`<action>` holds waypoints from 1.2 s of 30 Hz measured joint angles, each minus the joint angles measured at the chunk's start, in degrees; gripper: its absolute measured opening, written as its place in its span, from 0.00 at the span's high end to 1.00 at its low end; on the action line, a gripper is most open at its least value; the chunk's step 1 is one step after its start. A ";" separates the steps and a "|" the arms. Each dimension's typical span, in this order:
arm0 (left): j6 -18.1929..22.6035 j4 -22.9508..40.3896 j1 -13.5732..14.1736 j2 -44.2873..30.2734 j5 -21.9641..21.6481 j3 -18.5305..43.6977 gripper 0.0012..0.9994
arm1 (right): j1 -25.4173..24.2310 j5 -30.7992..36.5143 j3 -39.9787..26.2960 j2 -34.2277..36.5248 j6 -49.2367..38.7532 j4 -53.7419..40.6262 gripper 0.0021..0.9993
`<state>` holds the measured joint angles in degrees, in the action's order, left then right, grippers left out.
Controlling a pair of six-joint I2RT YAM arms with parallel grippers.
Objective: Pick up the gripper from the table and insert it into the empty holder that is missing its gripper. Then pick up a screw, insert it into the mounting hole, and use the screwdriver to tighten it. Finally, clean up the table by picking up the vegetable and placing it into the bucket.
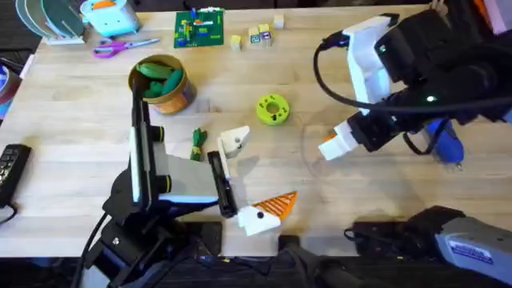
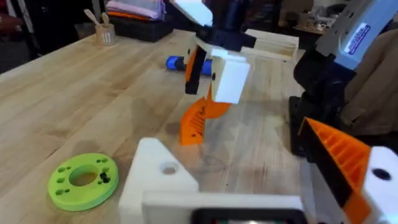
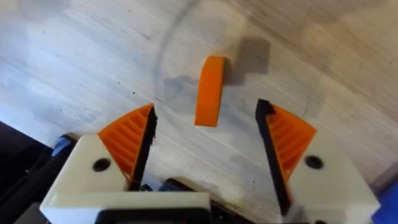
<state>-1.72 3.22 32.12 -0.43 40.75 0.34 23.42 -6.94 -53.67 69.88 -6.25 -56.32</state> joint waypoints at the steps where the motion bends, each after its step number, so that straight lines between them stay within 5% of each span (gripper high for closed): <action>1: -0.01 0.00 0.00 0.01 0.00 0.00 0.01 | 0.19 0.37 0.04 0.66 -0.02 -0.06 0.06; 16: -0.01 0.00 0.00 0.00 0.02 0.00 0.01 | 0.42 1.82 0.15 5.32 0.21 0.79 0.45; 22: 0.01 0.00 0.00 0.00 0.00 0.00 0.01 | 0.42 2.34 0.17 5.30 0.57 1.21 0.97; 30: -0.01 0.00 0.00 0.00 0.00 0.00 0.01 | 0.42 2.62 -0.51 2.80 0.57 -2.77 0.99; 36: 0.01 0.00 0.00 0.00 0.02 0.00 0.01 | -1.13 2.11 -1.89 -10.54 4.73 0.60 0.99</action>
<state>-1.72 3.22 32.12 -0.43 40.77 0.34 22.28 -4.83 -55.56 59.34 -1.52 -55.72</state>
